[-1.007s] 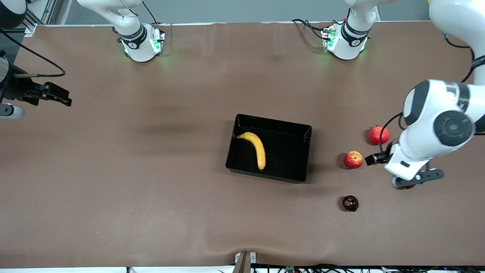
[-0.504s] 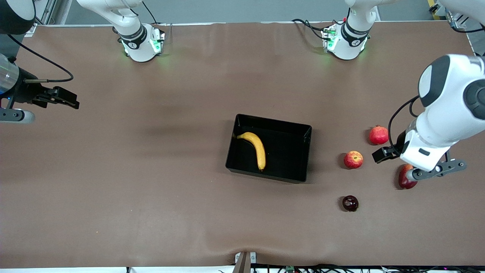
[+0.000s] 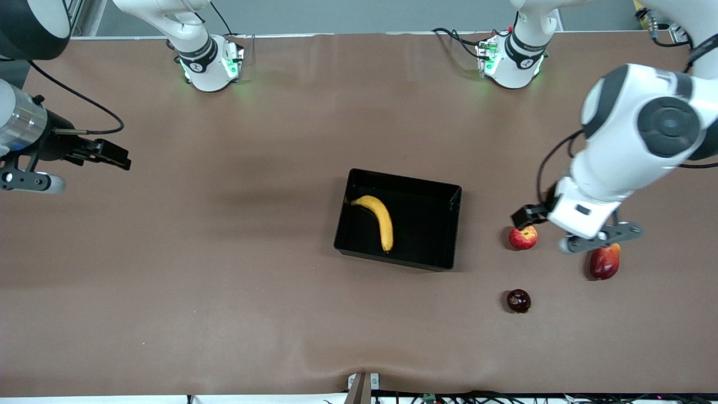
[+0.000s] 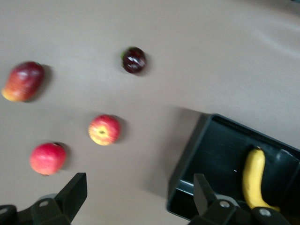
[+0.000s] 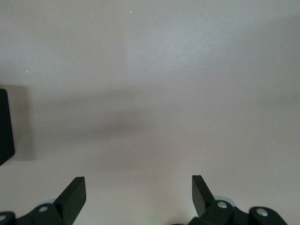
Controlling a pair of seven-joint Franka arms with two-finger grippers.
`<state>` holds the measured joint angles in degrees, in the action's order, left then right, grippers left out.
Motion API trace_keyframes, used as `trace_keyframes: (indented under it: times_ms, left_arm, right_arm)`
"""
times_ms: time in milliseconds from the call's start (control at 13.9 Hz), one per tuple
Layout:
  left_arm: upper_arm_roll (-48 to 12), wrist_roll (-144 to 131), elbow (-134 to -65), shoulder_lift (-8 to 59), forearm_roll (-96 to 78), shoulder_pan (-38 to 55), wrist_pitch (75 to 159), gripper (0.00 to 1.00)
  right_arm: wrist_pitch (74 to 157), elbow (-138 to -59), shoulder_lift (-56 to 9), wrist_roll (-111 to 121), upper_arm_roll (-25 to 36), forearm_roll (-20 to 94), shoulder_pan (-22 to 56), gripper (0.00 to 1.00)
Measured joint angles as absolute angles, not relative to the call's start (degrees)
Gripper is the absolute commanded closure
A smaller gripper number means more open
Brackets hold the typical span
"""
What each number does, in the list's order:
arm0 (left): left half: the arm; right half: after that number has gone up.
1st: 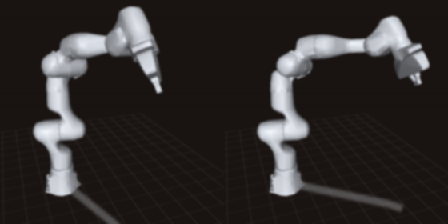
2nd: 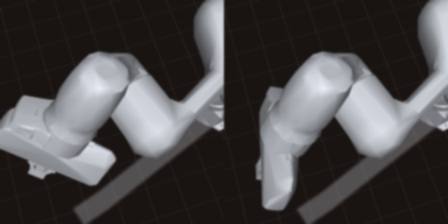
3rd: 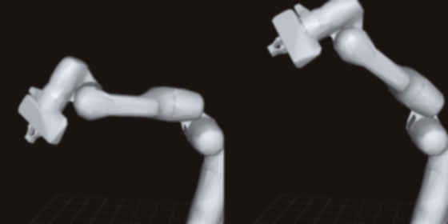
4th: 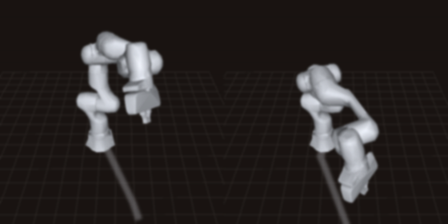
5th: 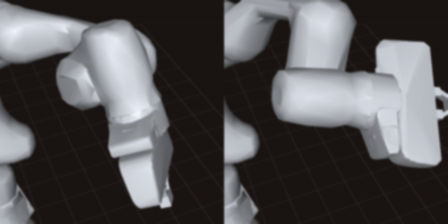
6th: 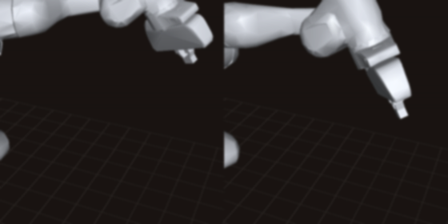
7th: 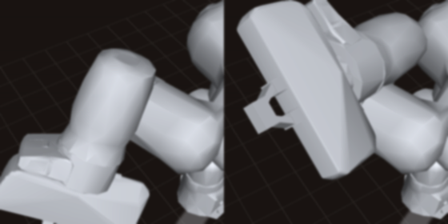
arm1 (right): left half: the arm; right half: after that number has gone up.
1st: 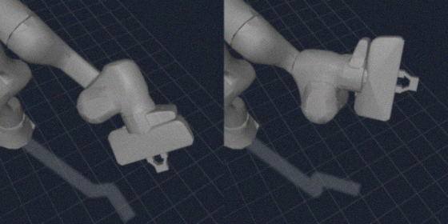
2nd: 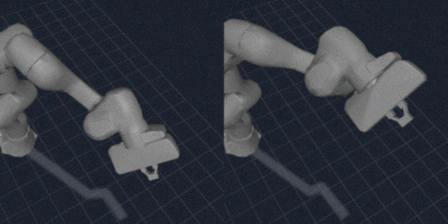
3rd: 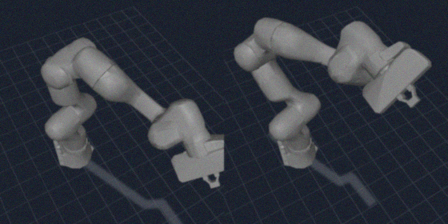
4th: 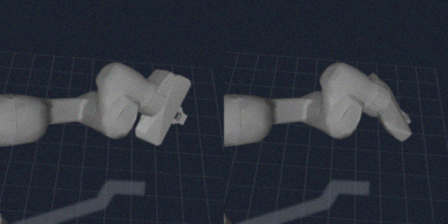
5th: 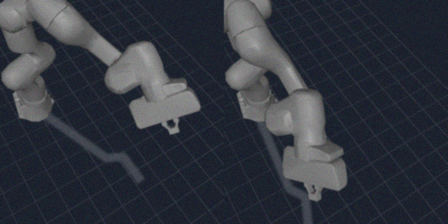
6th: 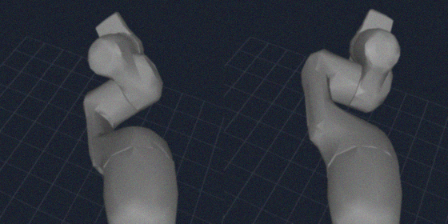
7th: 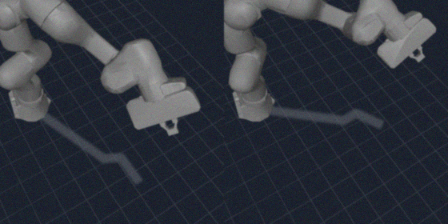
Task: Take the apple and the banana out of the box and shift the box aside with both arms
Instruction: 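Move the left gripper over the banana while the right gripper approaches the tray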
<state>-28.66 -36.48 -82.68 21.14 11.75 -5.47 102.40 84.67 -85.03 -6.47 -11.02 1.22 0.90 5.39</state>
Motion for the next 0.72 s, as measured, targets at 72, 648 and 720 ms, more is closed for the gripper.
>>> trace_keyframes:
  times_ms: [72, 648, 720]
  left_arm:
    - [-28.70, -38.28, -82.63, 21.75, 11.75, -4.04, 102.48, 0.00]
    - [-26.52, -58.11, -77.28, 34.41, 11.75, 11.06, 113.20, 0.00]
    - [-23.91, -59.13, -76.13, 36.49, 11.75, 14.49, 114.18, 0.00]
  right_arm:
    - [84.67, -84.90, -6.68, -11.09, 1.22, 0.90, 5.44, 0.00]
    - [84.67, -84.51, -6.82, -11.24, 1.24, 0.90, 5.63, 0.00]
    - [84.67, -84.43, -6.82, -11.26, 1.25, 0.90, 5.63, 0.00]
